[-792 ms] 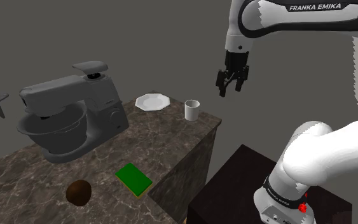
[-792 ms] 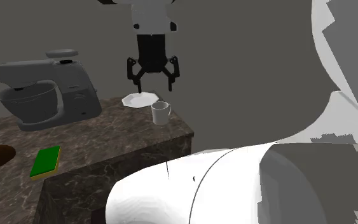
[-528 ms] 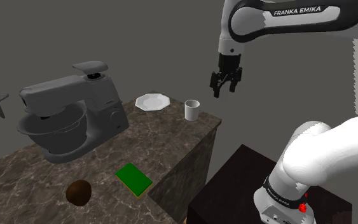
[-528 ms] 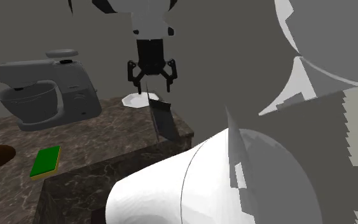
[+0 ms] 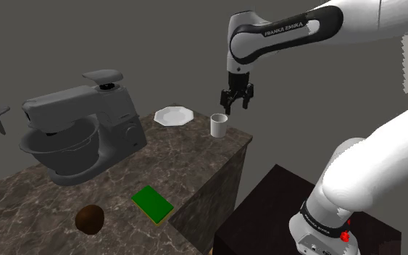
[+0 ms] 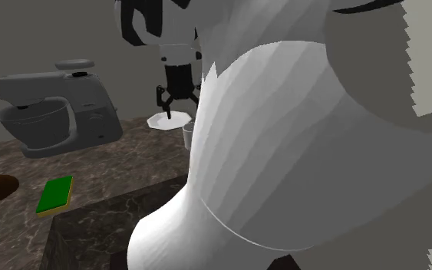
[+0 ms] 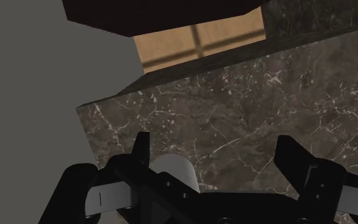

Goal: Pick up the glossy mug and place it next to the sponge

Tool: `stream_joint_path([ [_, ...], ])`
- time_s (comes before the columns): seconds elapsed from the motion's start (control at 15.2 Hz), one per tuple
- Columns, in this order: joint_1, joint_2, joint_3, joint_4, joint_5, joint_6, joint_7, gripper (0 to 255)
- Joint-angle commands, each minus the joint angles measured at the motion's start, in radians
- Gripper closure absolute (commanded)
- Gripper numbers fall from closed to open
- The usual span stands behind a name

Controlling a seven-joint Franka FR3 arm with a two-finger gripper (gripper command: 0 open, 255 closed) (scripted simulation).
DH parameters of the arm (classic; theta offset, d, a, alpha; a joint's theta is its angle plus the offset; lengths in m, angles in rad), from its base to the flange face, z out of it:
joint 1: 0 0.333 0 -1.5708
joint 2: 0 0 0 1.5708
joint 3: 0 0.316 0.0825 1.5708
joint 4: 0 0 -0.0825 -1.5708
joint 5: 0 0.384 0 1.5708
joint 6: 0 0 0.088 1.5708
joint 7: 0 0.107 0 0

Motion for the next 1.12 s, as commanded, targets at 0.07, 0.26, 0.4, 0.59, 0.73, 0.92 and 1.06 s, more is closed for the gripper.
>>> stream_joint_path([
  [0.07, 0.001, 0.127, -0.002, 0.058, -0.003, 0.065, 0.005, 0],
  [0.26, 0.0, 0.246, -0.003, 0.128, -0.005, 0.111, 0.008, 0],
  [0.4, -0.001, 0.326, -0.005, 0.18, -0.006, 0.135, 0.01, 0],
  [0.59, -0.002, 0.446, -0.007, 0.269, -0.006, 0.162, 0.012, 0],
  [0.73, -0.004, 0.517, -0.007, 0.327, -0.007, 0.173, 0.013, 0],
  [0.92, -0.005, 0.529, -0.008, 0.301, -0.007, 0.212, 0.013, 0],
  [1.06, -0.006, 0.538, -0.009, 0.284, -0.007, 0.237, 0.013, 0],
])
